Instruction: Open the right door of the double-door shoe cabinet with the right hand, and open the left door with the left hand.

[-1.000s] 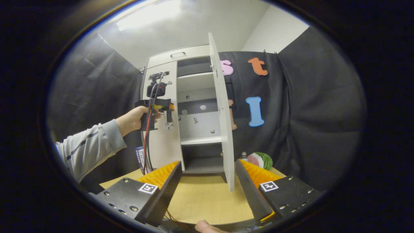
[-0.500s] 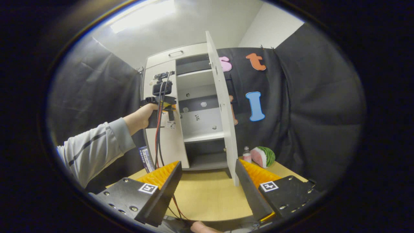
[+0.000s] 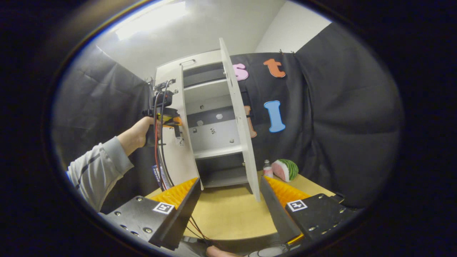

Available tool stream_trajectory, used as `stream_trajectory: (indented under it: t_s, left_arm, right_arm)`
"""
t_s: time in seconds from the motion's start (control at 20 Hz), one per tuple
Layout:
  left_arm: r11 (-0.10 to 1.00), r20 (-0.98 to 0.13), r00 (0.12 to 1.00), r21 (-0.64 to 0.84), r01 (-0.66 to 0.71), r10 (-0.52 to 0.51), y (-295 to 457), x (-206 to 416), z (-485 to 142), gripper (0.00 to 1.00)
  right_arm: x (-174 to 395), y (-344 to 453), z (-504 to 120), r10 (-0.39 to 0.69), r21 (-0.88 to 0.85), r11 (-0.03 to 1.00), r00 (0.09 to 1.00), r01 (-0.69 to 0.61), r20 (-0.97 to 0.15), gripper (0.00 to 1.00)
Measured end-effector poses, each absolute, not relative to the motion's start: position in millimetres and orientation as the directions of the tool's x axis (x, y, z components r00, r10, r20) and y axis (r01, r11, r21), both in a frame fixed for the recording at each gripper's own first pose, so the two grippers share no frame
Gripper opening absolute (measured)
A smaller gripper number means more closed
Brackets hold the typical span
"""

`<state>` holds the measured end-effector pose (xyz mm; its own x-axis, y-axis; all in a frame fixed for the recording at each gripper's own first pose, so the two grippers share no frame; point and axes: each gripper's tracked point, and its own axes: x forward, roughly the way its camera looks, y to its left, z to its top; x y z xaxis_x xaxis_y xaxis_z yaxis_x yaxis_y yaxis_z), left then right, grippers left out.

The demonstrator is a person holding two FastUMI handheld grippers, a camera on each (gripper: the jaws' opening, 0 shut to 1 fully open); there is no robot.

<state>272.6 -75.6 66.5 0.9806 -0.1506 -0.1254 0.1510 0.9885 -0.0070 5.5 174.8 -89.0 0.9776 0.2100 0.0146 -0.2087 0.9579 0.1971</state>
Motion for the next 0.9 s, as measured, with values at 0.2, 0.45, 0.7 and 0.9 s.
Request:
stream_trajectory:
  t_s: [0.2,0.45,0.7,0.9]
  left_arm:
    - [0.986,-0.130,0.978,-0.032,0.163,-0.165,-57,244,68,0.26]
    - [0.989,-0.122,0.982,-0.020,0.145,-0.146,-33,216,72,0.26]
    - [0.985,-0.112,0.979,-0.045,0.164,-0.168,-6,192,70,0.22]
    - [0.977,-0.111,0.972,-0.071,0.199,-0.206,4,187,70,0.20]
  right_arm:
    - [-12,176,-77,0.189,0.153,0.969,0.981,-0.193,0.038,0.99]
    - [-29,189,-67,0.178,0.123,0.975,0.983,-0.183,0.051,0.99]
    - [-36,196,-56,0.169,0.123,0.977,0.983,-0.177,0.073,0.99]
    - [-42,209,-55,0.170,0.132,0.975,0.982,-0.179,0.077,0.99]
